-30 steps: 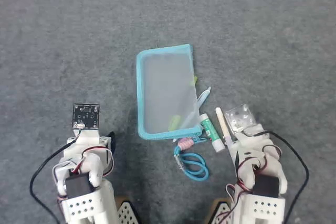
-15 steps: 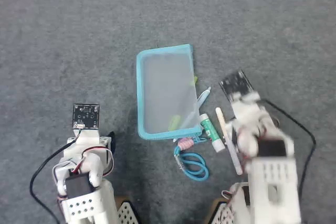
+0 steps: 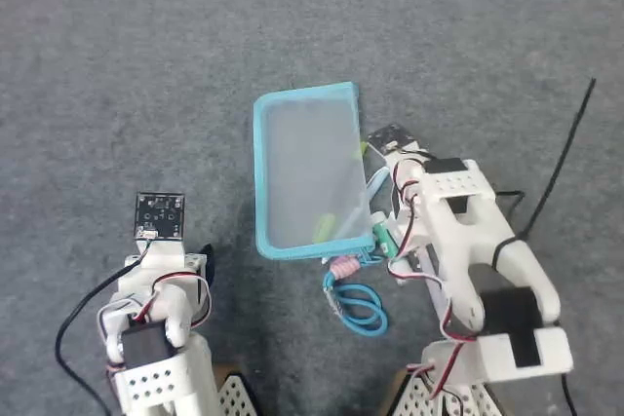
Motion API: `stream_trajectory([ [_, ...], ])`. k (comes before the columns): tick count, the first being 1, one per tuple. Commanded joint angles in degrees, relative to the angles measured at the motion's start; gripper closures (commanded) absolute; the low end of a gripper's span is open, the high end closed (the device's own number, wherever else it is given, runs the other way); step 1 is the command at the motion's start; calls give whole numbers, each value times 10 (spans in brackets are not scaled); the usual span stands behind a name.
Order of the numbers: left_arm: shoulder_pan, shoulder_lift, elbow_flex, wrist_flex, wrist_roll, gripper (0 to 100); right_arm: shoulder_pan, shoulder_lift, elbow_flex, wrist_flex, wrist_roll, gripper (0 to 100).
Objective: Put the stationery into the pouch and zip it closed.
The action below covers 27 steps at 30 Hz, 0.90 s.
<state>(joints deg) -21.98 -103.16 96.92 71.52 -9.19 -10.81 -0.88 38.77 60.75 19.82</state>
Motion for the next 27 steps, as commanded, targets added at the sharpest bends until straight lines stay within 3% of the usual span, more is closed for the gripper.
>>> stream_trajectory([
  [1, 2, -12, -3, 9, 7, 780, 6, 8, -27, -18, -15, 834],
  [8, 2, -12, -3, 9, 7, 780, 75, 20, -39, -19, -17, 995],
  [12, 2, -12, -3, 9, 7, 780, 153, 12, -80, -15, -5, 992],
  [20, 2, -12, -3, 9, 7, 780, 292, 17, -245, 75, 94, 992],
  [27, 2, -12, -3, 9, 7, 780, 358, 51, -298, 85, 184, 992],
])
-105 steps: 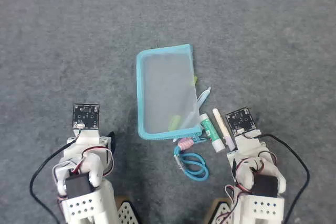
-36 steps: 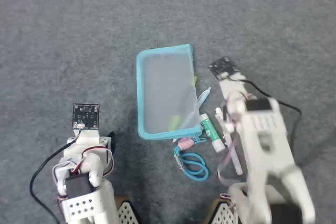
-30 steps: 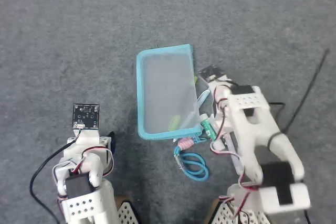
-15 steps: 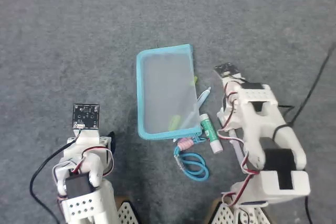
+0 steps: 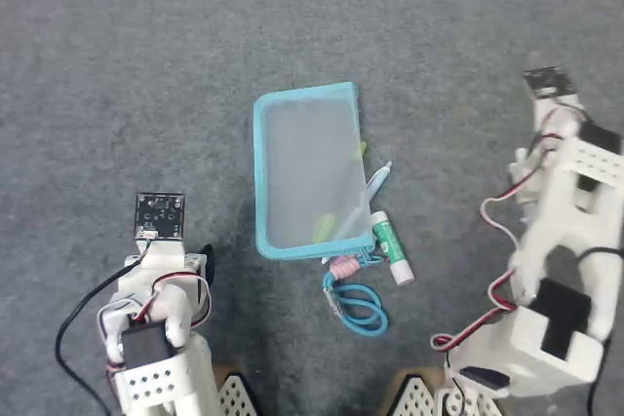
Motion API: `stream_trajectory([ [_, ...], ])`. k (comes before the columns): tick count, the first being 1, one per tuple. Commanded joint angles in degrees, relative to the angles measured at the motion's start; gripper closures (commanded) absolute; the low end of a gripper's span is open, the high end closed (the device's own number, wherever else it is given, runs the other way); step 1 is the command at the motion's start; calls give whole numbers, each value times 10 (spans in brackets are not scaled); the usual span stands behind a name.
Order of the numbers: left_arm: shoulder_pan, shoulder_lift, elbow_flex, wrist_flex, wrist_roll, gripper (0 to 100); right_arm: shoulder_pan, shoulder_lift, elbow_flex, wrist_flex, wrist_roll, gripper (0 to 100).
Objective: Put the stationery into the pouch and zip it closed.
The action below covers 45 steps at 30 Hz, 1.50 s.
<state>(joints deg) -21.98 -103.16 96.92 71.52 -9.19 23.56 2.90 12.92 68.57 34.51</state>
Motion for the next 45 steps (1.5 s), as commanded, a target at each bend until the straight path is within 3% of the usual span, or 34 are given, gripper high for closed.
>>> stream_trajectory([
  [1, 2, -12, -3, 9, 7, 780, 15, 29, -45, 7, 45, 992],
  [9, 2, -12, -3, 9, 7, 780, 15, 151, -124, -10, 62, 989],
  [16, 2, -12, -3, 9, 7, 780, 10, 167, -138, -5, 43, 811],
  [22, 2, -12, -3, 9, 7, 780, -7, 166, -139, 14, 25, 811],
  [27, 2, -12, -3, 9, 7, 780, -82, 116, -154, 74, -53, 811],
  [32, 2, -12, -3, 9, 7, 780, -204, 37, -150, 124, -142, 811],
  [39, 2, -12, -3, 9, 7, 780, -390, 57, -150, 93, -249, 811],
  [45, 2, -12, -3, 9, 7, 780, -431, 138, -155, 44, -276, 811],
])
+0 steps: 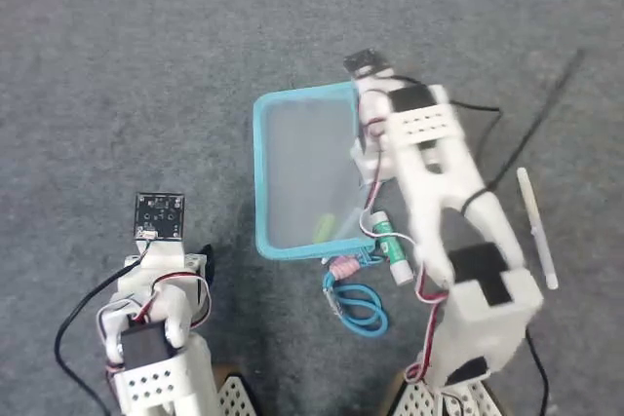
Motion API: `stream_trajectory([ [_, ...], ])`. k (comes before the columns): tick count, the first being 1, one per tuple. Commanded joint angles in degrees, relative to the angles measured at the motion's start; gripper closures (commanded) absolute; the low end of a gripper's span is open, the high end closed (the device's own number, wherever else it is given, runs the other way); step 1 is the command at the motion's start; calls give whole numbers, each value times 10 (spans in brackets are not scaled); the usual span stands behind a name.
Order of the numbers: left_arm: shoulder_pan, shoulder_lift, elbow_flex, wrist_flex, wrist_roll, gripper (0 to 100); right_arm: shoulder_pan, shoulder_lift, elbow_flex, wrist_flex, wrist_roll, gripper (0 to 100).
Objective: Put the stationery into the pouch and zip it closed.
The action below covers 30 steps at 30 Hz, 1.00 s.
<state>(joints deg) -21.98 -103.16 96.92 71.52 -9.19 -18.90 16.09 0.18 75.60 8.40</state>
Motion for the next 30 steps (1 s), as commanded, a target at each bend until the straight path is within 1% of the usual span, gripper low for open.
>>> stream_trajectory([
  [1, 2, -12, -3, 9, 7, 780, -8, 16, -27, -36, -15, 811],
  [4, 2, -12, -3, 9, 7, 780, -29, 34, -27, -61, -15, 811],
  [11, 2, -12, -3, 9, 7, 780, -114, 39, -38, -108, -14, 811],
  [15, 2, -12, -3, 9, 7, 780, -124, 39, -50, -104, -17, 811],
  [22, 2, -12, -3, 9, 7, 780, -108, -1, -62, 1, -114, 811],
  [24, 2, -12, -3, 9, 7, 780, -106, -2, -42, -5, -146, 811],
  [27, 2, -12, -3, 9, 7, 780, -102, 8, -10, -46, -192, 811],
  [30, 2, -12, -3, 9, 7, 780, -80, 23, 9, -65, -241, 811],
])
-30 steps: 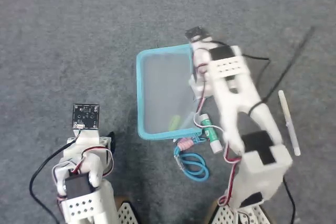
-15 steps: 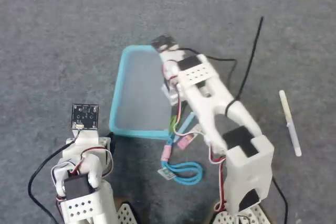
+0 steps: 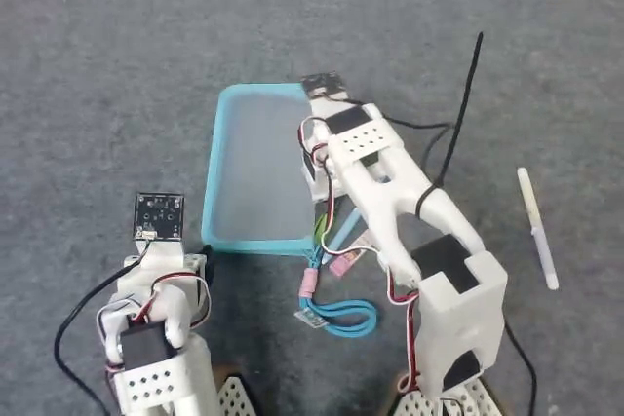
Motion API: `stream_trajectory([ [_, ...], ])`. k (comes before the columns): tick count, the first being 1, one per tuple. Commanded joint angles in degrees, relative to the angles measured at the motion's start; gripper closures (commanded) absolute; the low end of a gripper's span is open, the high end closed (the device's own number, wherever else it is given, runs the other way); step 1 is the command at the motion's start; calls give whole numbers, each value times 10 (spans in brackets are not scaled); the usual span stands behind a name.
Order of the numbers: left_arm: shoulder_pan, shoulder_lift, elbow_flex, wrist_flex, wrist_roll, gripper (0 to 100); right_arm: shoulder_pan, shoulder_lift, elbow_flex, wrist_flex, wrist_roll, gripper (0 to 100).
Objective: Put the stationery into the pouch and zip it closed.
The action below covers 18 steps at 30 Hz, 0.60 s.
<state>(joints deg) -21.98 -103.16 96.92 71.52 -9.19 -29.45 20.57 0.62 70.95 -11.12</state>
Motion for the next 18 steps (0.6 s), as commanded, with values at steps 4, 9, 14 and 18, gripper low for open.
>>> stream_trajectory([
  [4, 2, -12, -3, 9, 7, 780, 67, 4, 6, -19, -101, 811],
  [9, 2, -12, -3, 9, 7, 780, 88, 20, 5, -19, -106, 811],
  [14, 2, -12, -3, 9, 7, 780, 80, 30, 6, -17, -106, 813],
  [18, 2, -12, -3, 9, 7, 780, 81, 52, 2, -22, -105, 918],
])
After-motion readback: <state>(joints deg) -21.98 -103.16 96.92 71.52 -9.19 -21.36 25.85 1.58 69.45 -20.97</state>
